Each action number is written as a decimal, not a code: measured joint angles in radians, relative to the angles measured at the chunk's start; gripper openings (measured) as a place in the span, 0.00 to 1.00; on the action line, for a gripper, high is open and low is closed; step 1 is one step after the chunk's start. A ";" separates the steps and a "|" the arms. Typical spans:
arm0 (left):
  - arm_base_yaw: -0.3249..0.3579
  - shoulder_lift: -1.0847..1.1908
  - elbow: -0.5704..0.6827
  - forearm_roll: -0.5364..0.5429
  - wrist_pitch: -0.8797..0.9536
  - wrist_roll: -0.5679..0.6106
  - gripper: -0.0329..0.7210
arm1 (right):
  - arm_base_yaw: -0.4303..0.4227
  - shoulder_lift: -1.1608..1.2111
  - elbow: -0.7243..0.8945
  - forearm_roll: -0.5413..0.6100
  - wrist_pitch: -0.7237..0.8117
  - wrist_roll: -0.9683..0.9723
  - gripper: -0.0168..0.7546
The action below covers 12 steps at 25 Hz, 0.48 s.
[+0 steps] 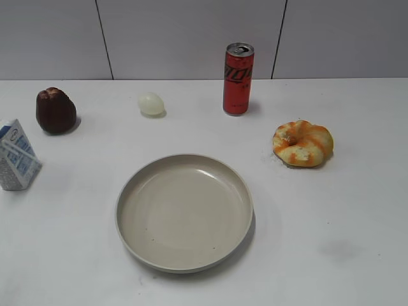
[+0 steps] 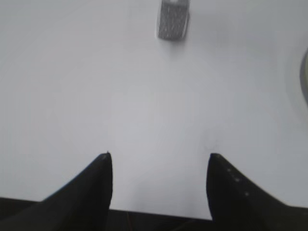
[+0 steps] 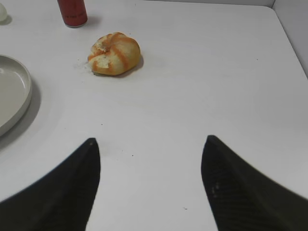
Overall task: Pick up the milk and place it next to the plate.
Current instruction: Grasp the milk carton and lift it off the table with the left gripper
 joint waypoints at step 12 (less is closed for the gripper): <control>-0.003 0.547 -0.098 0.003 -0.175 0.000 0.71 | 0.000 0.000 0.000 0.000 0.000 0.000 0.67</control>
